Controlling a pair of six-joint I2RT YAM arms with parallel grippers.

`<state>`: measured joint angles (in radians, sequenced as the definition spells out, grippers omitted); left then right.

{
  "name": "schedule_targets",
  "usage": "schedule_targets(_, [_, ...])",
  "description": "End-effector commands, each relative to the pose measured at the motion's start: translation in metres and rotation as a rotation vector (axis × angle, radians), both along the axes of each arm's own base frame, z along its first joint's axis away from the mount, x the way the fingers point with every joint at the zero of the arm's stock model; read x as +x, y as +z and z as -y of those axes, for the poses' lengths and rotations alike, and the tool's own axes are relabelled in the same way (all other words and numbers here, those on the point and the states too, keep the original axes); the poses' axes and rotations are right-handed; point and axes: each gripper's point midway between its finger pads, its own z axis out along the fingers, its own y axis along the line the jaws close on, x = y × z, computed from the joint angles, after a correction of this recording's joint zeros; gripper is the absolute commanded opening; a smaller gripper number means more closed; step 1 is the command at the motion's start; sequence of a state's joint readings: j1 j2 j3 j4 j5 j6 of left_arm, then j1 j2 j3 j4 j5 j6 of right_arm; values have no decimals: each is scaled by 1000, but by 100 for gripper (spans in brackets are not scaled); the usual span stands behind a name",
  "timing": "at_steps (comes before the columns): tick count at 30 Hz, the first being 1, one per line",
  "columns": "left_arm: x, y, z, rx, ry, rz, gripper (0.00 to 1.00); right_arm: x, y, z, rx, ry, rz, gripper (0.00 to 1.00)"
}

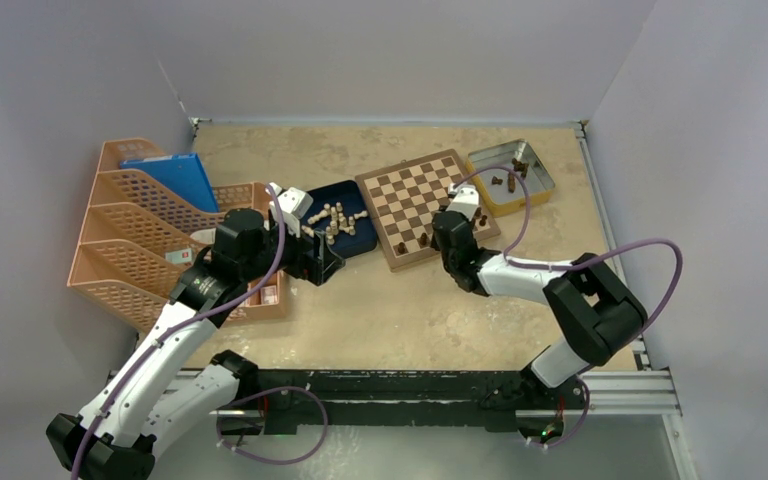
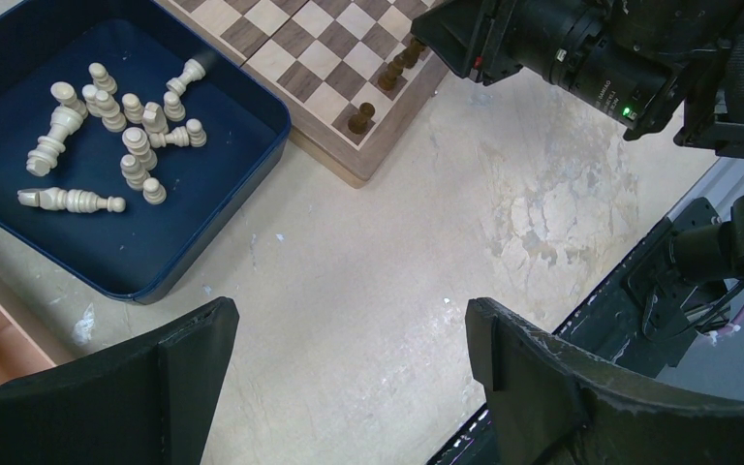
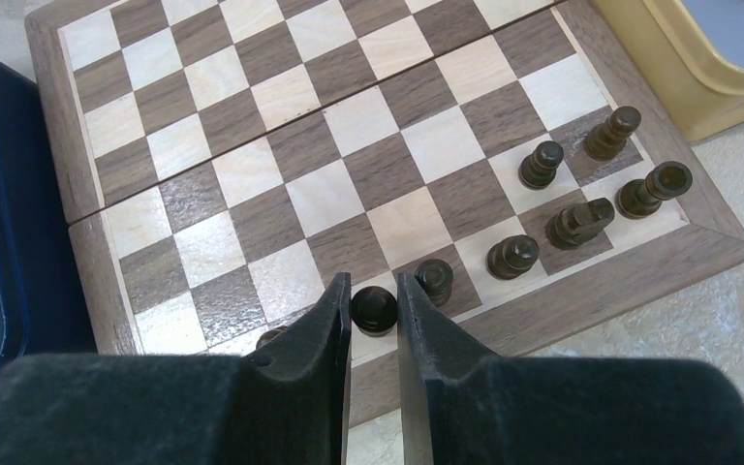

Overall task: Set up the chess pieces on the board
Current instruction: Place the chess piece on the chessboard.

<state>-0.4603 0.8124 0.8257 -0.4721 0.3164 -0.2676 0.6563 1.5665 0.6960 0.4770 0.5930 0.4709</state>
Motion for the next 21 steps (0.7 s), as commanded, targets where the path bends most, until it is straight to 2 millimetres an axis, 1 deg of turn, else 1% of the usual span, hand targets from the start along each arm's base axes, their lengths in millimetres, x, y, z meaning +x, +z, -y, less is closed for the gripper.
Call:
schedule_targets(1, [8,12,0,-10,3,63,88,11,18,-8,31,-19,54,19])
schedule_targets(13, [9,8,0,-3,6,50,88,5,14,-9,32,-15,48,25])
schedule_targets(21, [9,8,0,-1,11,48,88,6,11,-8,6,-25,47,25])
